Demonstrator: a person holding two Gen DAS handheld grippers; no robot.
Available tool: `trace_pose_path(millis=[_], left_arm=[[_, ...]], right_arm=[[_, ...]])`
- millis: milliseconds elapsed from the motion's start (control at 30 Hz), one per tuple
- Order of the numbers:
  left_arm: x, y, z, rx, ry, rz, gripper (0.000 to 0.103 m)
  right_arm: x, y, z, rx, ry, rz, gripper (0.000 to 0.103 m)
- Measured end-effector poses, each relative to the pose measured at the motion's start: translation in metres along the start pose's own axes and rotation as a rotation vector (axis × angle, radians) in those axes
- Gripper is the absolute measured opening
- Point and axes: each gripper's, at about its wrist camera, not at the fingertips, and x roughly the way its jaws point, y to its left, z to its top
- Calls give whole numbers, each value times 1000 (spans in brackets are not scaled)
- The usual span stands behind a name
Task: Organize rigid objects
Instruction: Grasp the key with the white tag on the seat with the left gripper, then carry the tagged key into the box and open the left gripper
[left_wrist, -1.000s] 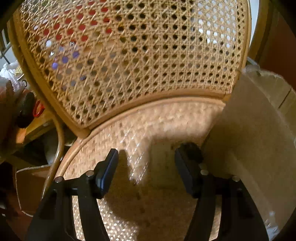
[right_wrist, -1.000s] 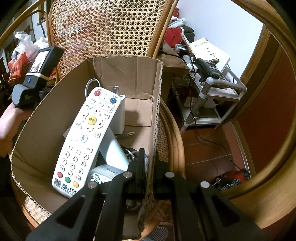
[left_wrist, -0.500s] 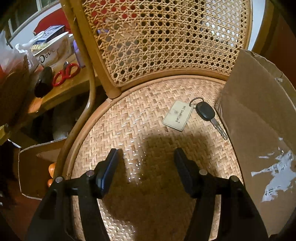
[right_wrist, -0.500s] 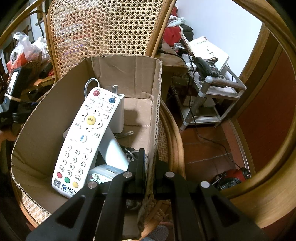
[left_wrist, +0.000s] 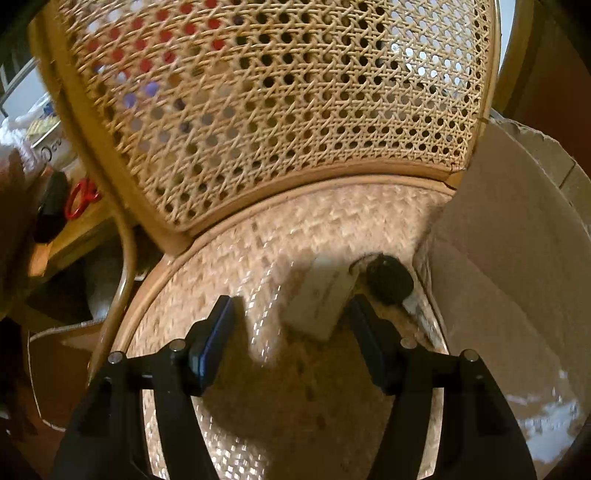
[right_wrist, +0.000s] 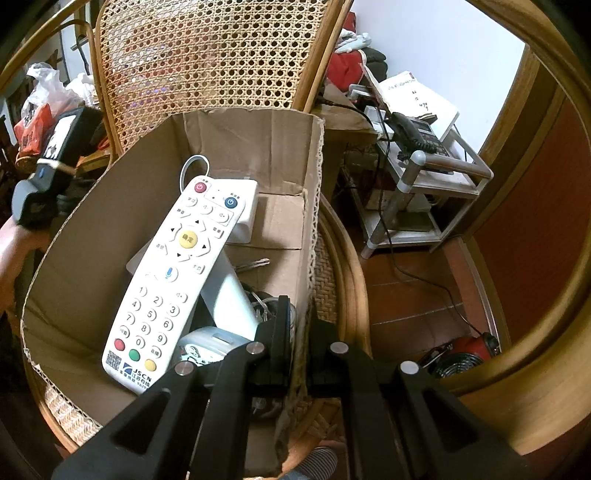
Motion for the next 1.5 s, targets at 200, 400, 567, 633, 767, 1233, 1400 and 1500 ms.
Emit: trace_pose_path(millis=[200, 400, 567, 633, 767, 1233, 1400, 1500], left_arm=[[1, -3, 0, -14, -16, 1, 63], [-11, -15, -8, 35, -5, -35, 27], [-31, -10, -14, 35, -23, -42, 6], [-46, -9, -15, 28, -49, -54, 2], [-71, -2, -15, 27, -66, -74, 2], [-165, -3, -7, 38, -180, -33, 2], [-199, -13, 3, 23, -212, 8, 2], [-214, -18, 10, -7, -233, 17, 2]], right_arm=[[0, 0, 1, -2, 1, 2, 8], [0, 0, 1, -1, 0, 1, 8], [0, 0, 1, 0, 1, 1, 8], [0, 0, 1, 0, 1, 1, 8], [0, 0, 1, 0, 0, 1, 8], [-1, -1, 2, 8, 0, 1, 8], [-1, -1, 1, 9, 0, 1, 8], [-1, -2, 1, 10, -1, 2, 8]])
